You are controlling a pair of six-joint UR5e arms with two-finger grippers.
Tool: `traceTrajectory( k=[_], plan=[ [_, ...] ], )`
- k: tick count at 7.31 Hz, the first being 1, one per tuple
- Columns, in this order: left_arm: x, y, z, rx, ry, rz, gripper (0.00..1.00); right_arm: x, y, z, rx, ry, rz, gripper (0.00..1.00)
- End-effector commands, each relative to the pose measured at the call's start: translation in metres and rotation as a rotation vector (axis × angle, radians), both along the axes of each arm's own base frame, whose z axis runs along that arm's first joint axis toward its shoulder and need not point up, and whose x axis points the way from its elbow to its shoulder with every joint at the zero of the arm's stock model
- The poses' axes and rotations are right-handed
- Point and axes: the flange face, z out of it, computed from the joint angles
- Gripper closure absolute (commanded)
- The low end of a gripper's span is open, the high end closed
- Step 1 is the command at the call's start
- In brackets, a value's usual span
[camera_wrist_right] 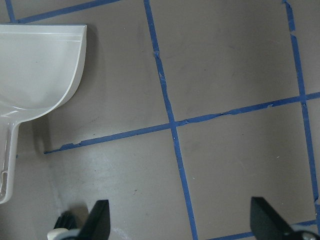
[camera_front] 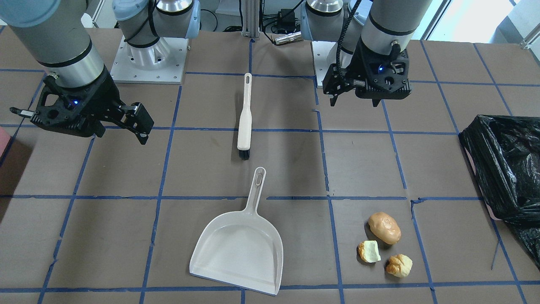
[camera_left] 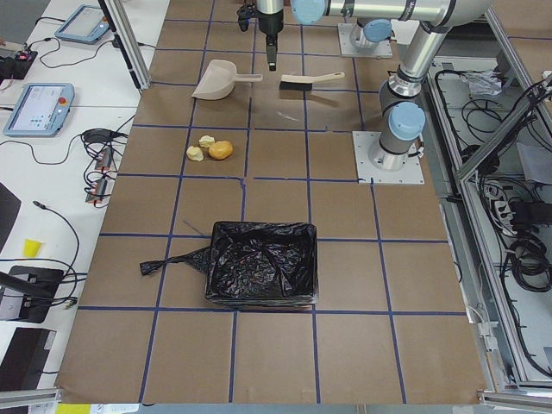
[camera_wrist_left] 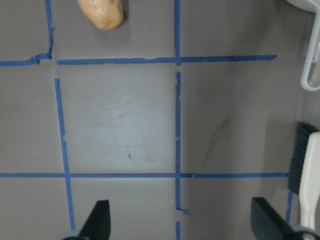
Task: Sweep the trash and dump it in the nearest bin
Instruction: 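Move the left gripper toward the white dustpan handle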
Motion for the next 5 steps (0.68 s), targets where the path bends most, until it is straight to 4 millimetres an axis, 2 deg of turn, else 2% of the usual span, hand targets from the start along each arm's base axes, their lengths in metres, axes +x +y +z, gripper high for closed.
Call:
traceTrajectory(
  k=[1,3,5],
  plan=[
    [-0.061,-0.020,-0.049,-0.078,0.051,0.019,0.00,-0.001,0.000,0.000,0.000,0.000,-0.002,0.00],
    [-0.113,-0.038,-0.094,-0.130,0.068,-0.030,0.00,-0.001,0.000,0.000,0.000,0.000,-0.002,0.00],
    [-0.134,-0.037,-0.117,-0.109,0.059,-0.080,0.00,-0.001,0.000,0.000,0.002,0.000,-0.002,0.00]
  ],
)
